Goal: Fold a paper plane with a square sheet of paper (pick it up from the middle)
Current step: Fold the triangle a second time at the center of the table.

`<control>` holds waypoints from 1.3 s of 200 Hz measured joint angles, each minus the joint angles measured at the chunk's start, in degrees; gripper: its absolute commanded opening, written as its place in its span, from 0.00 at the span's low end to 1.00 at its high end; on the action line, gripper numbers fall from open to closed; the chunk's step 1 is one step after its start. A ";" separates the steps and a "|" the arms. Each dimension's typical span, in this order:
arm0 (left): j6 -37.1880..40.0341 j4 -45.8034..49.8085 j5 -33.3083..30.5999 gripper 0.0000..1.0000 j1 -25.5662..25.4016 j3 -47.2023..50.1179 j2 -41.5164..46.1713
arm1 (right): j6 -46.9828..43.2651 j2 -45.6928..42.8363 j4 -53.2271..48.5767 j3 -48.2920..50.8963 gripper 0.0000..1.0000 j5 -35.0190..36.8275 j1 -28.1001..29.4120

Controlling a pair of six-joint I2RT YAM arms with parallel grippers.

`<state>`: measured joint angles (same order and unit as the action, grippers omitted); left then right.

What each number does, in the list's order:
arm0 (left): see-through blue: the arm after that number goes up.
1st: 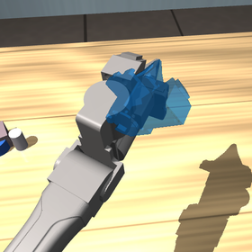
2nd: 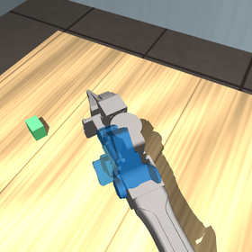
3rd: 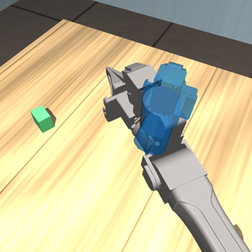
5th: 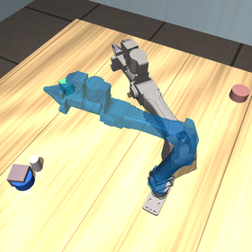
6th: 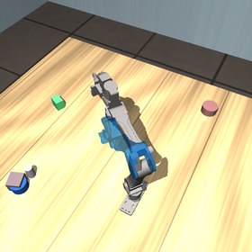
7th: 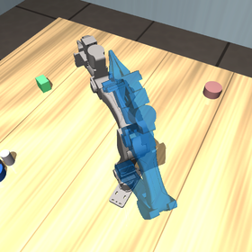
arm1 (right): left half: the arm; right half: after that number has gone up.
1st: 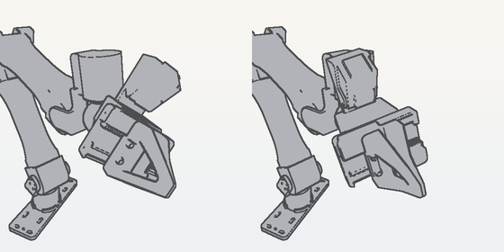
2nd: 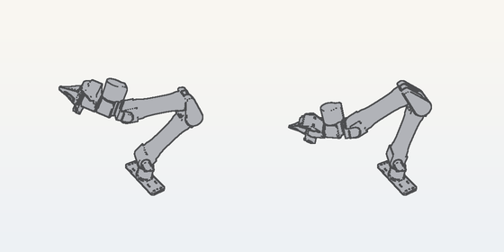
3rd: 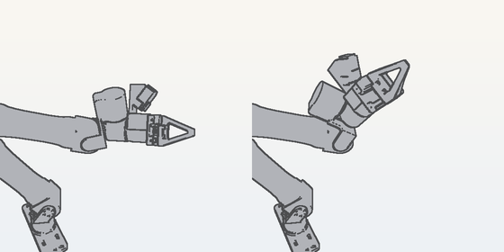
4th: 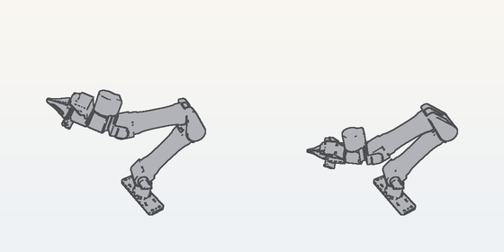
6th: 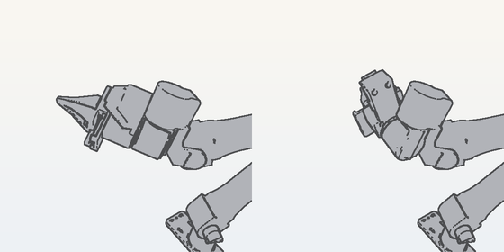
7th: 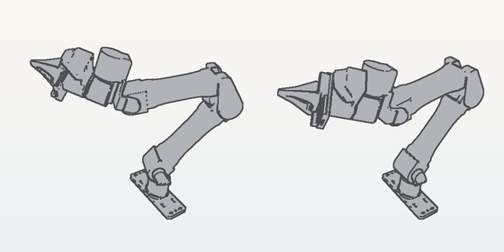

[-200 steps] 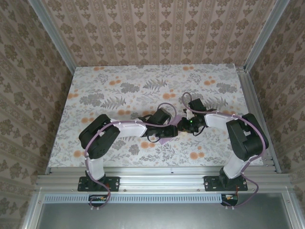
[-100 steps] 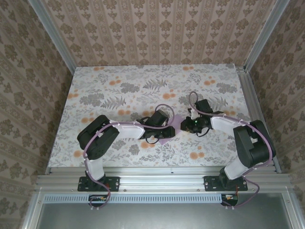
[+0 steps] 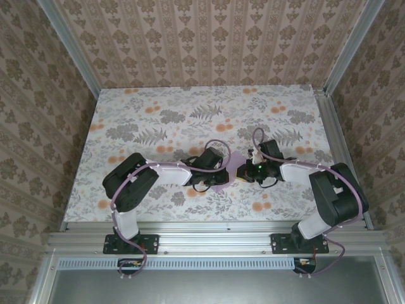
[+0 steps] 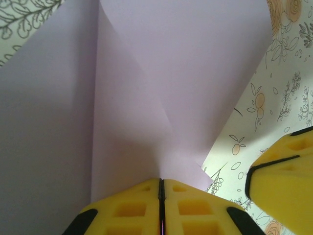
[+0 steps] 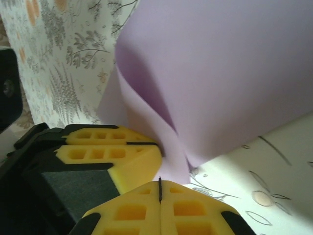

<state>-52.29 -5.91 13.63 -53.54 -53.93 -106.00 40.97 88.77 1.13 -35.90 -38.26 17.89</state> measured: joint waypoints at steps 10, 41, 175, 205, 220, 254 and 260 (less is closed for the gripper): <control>0.00 -0.07 0.00 0.09 0.00 0.09 0.02 | 0.83 0.72 1.33 0.02 0.06 -0.04 0.57; 0.00 -0.17 0.00 0.09 0.00 0.20 0.02 | 2.23 3.19 3.50 0.02 0.04 -0.04 1.97; -0.44 -0.57 -3.10 0.10 0.07 1.40 1.07 | 1.03 4.90 2.75 -1.57 0.08 4.24 2.47; -0.44 -0.57 -3.50 0.10 0.13 1.42 1.11 | 0.70 5.11 2.71 -2.21 0.08 5.68 2.23; -0.42 -0.57 -3.65 0.10 0.24 1.42 1.11 | 0.24 5.16 2.34 -2.54 0.08 6.56 2.05; -0.42 -0.57 -4.04 0.10 0.33 1.42 1.11 | -0.90 6.34 0.48 -4.28 0.08 8.52 1.75; -0.44 -0.57 -4.09 0.10 0.33 1.42 1.11 | -1.09 6.49 0.07 -4.57 0.08 8.79 1.75</control>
<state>-52.73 -6.48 9.54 -53.21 -52.51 -104.88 39.88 95.26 1.19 -40.47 -29.47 19.64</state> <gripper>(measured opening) 0.102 0.080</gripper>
